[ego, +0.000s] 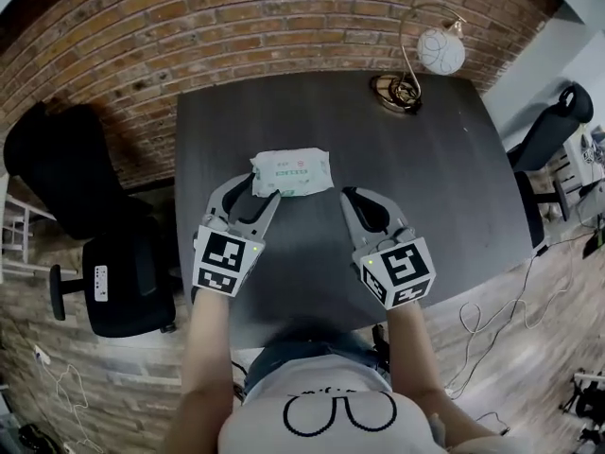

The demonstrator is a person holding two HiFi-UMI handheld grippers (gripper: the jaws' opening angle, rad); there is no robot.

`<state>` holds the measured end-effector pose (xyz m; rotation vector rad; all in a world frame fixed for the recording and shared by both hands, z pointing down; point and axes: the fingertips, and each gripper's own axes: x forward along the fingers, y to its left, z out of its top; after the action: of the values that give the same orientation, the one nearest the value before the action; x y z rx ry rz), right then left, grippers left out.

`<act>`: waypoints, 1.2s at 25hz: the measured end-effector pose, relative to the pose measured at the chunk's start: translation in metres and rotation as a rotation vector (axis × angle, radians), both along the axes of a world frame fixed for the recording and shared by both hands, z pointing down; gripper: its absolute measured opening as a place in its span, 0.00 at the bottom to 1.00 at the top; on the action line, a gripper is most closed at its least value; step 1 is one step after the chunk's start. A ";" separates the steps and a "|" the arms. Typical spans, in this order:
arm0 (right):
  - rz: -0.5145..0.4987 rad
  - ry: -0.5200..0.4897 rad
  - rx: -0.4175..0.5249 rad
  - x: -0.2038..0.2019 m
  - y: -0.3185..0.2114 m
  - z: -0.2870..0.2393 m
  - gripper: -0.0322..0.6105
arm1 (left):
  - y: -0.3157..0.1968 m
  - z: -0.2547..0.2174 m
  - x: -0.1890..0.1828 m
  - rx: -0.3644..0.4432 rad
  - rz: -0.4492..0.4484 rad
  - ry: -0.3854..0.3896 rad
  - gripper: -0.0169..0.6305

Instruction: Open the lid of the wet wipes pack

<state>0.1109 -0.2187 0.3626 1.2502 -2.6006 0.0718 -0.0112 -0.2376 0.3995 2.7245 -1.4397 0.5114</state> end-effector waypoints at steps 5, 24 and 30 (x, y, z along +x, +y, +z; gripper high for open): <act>-0.043 0.010 -0.084 -0.002 -0.035 0.039 0.05 | -0.028 0.029 0.000 -0.062 -0.003 -0.062 0.33; -0.111 0.058 -0.365 -0.015 -0.113 0.184 0.05 | -0.096 0.146 0.041 -0.269 0.316 -0.397 0.33; -0.078 0.074 -0.450 -0.013 -0.119 0.215 0.05 | -0.092 0.173 0.054 -0.312 0.437 -0.518 0.33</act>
<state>0.0979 -0.3380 0.5780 0.9678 -2.3823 0.5505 0.0425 -0.3291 0.5725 2.7441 -0.6958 1.4089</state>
